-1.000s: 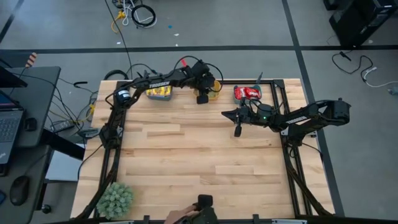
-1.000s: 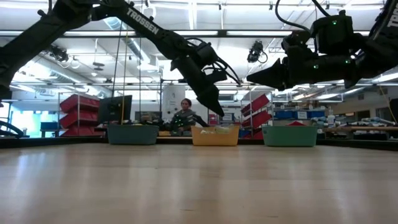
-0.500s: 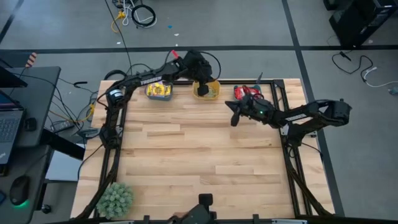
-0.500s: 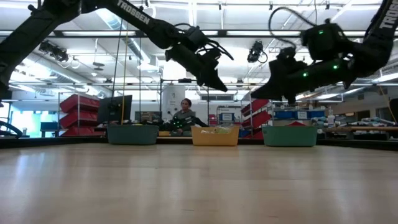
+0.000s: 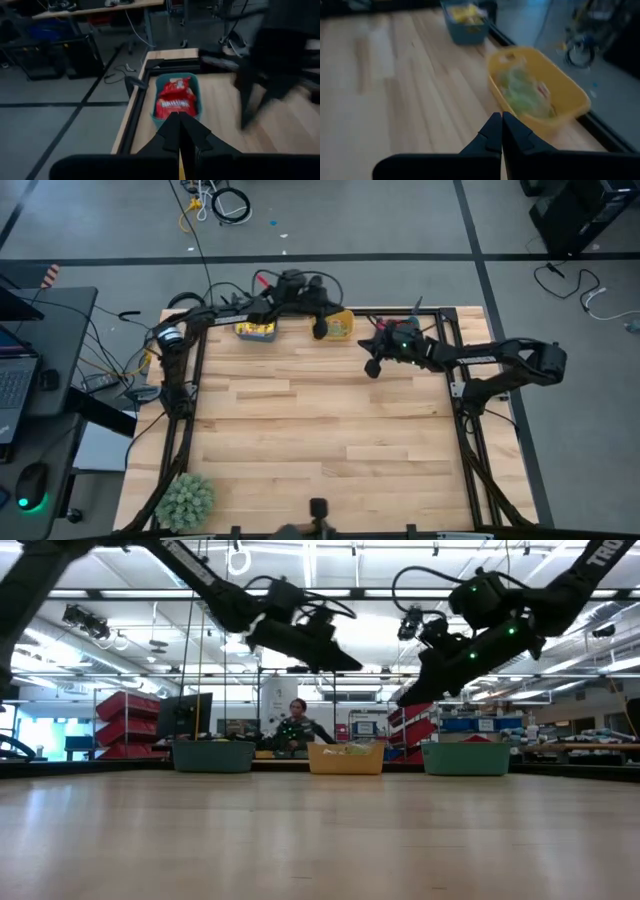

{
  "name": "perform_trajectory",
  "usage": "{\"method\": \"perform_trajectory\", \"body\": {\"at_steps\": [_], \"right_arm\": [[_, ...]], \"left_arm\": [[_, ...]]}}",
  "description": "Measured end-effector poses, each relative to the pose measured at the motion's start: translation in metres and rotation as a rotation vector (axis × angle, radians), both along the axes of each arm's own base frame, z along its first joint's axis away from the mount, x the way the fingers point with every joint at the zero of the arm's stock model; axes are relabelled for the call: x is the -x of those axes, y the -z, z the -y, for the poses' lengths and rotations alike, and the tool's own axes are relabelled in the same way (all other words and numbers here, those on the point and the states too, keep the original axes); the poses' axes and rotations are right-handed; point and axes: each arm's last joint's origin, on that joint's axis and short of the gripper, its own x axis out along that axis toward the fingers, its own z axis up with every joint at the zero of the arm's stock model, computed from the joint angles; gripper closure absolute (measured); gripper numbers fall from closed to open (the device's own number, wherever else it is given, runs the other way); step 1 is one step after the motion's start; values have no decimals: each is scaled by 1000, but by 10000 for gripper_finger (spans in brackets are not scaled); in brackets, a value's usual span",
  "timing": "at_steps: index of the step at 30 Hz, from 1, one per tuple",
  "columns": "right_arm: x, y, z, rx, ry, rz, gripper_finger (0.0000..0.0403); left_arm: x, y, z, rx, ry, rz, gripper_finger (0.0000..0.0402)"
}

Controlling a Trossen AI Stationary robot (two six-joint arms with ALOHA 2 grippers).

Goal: Sort candy
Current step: Adjust the blue bin

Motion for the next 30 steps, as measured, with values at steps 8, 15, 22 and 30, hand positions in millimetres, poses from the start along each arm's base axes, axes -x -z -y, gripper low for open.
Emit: {"method": "perform_trajectory", "body": {"at_steps": [8, 15, 22, 30], "right_arm": [[34, -32, 4, -135, 187, -269, 403], [70, -50, 2, -285, 404, -495, 403], [91, -39, 19, -400, 633, -574, 403], [98, -15, 44, -494, 755, -672, 403]], "left_arm": [[68, -4, 43, -39, -21, 53, 401], [121, 5, 79, -14, -48, 91, 401], [151, 36, 99, 86, -84, -29, 401], [159, 55, 105, 178, -106, -205, 401]]}}
